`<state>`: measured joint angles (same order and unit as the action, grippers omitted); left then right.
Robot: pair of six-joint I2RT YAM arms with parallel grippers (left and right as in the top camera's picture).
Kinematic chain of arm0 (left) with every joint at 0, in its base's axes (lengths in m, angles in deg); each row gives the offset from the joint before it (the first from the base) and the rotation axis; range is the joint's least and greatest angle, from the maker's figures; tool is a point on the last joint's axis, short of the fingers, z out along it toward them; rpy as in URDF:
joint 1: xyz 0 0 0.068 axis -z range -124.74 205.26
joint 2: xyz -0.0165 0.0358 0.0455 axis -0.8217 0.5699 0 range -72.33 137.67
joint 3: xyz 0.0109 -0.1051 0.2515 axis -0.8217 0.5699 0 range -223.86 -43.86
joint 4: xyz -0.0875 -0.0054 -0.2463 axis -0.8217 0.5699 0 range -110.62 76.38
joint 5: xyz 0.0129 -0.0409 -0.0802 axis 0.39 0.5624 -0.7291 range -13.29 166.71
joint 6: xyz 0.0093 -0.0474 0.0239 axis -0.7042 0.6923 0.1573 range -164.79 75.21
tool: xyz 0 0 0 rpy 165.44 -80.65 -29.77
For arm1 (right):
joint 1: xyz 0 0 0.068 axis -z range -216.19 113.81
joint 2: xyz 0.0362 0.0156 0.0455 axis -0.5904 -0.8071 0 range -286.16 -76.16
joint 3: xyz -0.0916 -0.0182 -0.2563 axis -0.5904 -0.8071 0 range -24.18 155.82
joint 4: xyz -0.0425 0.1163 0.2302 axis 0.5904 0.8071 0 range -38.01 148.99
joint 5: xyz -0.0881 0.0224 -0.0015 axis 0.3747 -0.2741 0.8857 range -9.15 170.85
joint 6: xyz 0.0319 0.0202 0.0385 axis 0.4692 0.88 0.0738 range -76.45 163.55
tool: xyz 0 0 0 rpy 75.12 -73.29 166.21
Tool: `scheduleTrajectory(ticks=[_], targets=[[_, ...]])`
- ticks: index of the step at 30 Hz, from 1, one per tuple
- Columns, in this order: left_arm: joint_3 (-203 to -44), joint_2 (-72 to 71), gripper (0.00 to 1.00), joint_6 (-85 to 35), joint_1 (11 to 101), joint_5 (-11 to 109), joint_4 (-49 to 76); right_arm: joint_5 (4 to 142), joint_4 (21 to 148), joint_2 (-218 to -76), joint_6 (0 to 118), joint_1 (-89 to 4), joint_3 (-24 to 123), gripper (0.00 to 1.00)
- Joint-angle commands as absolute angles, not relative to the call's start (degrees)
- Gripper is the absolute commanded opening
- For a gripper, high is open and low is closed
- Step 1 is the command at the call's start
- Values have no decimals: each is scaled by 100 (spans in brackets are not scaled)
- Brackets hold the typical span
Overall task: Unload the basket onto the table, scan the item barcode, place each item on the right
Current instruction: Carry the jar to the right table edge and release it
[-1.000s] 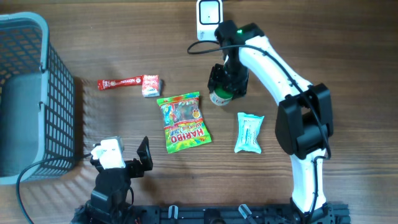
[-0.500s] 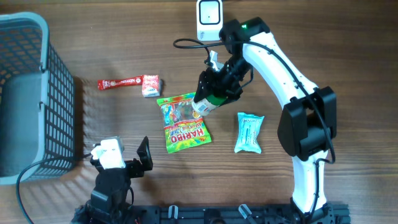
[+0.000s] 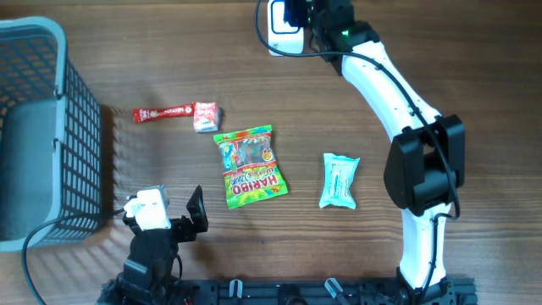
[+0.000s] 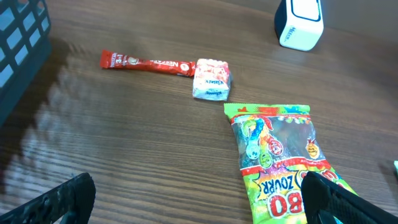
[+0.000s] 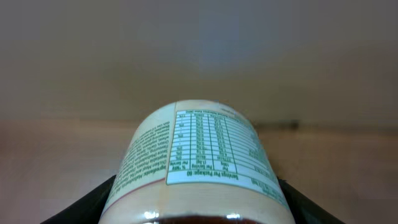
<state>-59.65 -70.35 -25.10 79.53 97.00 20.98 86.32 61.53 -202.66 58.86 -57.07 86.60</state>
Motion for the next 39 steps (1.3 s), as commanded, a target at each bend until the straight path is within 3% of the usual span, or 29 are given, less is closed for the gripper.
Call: scheduleTrajectory(ticks=[1, 10, 14, 18, 21, 22, 25, 30, 35, 36, 38, 39], targets=[[-5928, -7068, 100, -2499, 7975, 9777, 2085, 9181, 5238, -20812, 5671, -5716, 8610, 55], [-5928, -7068, 100, -2499, 7975, 9777, 2085, 9579, 3837, -21470, 5212, -6166, 8621, 59], [-5928, -7068, 100, -2499, 7975, 9777, 2085, 9832, 4322, -21040, 5105, -6159, 8647, 59], [-5928, -7066, 100, -2499, 7975, 9777, 2085, 11557, 5753, -19875, 4753, -5991, 8647, 62], [-5928, -7066, 100, -2499, 7975, 9777, 2085, 12239, 7467, -19247, 5088, -5294, 8647, 60], [-5928, -7066, 100, -2499, 7975, 9777, 2085, 12234, 8250, -19136, 5575, -4841, 8647, 64], [-5928, -7068, 100, -2499, 7975, 9777, 2085, 11192, 9852, -19169, 6528, -3460, 8623, 65], [-5928, -7066, 100, -2499, 7975, 9777, 2085, 8530, 10719, -19693, 6450, -964, 8592, 65], [-5928, -7068, 100, -2499, 7975, 9777, 2085, 8012, 11108, -20594, 6406, 339, 8592, 65], [-5928, -7068, 100, -2499, 7975, 9777, 2085, 8016, 11119, -20637, 6251, 433, 8592, 70], [-5928, -7066, 100, -2499, 7975, 9777, 2085, 8012, 11143, -20642, 5866, 553, 8699, 99], [-5928, -7068, 100, -2499, 7975, 9777, 2085, 8014, 11202, -20631, 5818, 564, 8813, 100]])
